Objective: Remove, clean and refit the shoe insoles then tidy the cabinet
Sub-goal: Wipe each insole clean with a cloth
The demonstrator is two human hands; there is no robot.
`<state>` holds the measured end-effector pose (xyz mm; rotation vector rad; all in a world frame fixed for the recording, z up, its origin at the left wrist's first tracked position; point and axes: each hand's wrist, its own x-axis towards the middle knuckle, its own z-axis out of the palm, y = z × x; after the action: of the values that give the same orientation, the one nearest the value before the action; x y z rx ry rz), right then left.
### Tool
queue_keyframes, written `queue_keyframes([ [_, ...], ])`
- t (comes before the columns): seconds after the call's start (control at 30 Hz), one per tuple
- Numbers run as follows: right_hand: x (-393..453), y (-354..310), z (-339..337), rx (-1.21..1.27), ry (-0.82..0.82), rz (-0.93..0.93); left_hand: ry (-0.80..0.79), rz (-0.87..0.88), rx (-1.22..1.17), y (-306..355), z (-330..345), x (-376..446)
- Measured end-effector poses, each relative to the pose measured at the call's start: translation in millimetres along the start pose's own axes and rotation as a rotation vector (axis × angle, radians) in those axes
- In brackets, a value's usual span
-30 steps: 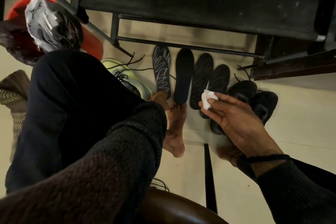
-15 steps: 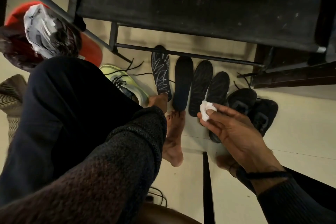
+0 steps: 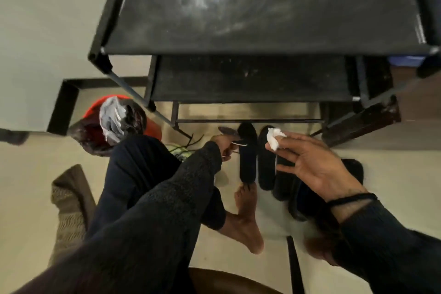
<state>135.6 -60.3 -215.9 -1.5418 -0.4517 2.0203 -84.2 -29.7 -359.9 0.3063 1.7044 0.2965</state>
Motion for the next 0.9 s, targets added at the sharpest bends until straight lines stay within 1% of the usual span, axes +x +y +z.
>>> queue_keyframes([
  [0.07, -17, -18, 2, 0.039, -0.029, -0.037, -0.052, 0.042, -0.031, 9, 8, -37],
  [0.13, -41, -31, 0, 0.057, -0.017, -0.101, -0.116, 0.064, -0.041, 11, 20, -89],
  [0.3, -105, -45, -16, 0.074, 0.092, -0.273, -0.315, 0.214, -0.026, -10, 46, -198],
  [0.37, -129, -45, -27, 0.074, 0.161, -0.341, -0.392, 0.273, -0.002, -21, 54, -232],
  [0.47, -154, -40, -40, 0.098, 0.229, -0.420, -0.480, 0.407, 0.045, -32, 64, -273],
  [0.6, -180, -33, -53, 0.236, 0.278, -0.557, -0.595, 0.582, 0.134, -33, 80, -305],
  [0.7, -195, -34, -59, 0.261, 0.293, -0.627, -0.604, 0.680, 0.209, -26, 94, -314],
  [0.77, -202, -40, -63, 0.254, 0.318, -0.668, -0.568, 0.722, 0.325, -17, 102, -324],
  [0.83, -211, -51, -68, 0.255, 0.343, -0.717, -0.494, 0.781, 0.512, 2, 109, -337],
  [0.9, -218, -63, -72, 0.248, 0.350, -0.765, -0.387, 0.886, 0.611, 27, 115, -352],
])
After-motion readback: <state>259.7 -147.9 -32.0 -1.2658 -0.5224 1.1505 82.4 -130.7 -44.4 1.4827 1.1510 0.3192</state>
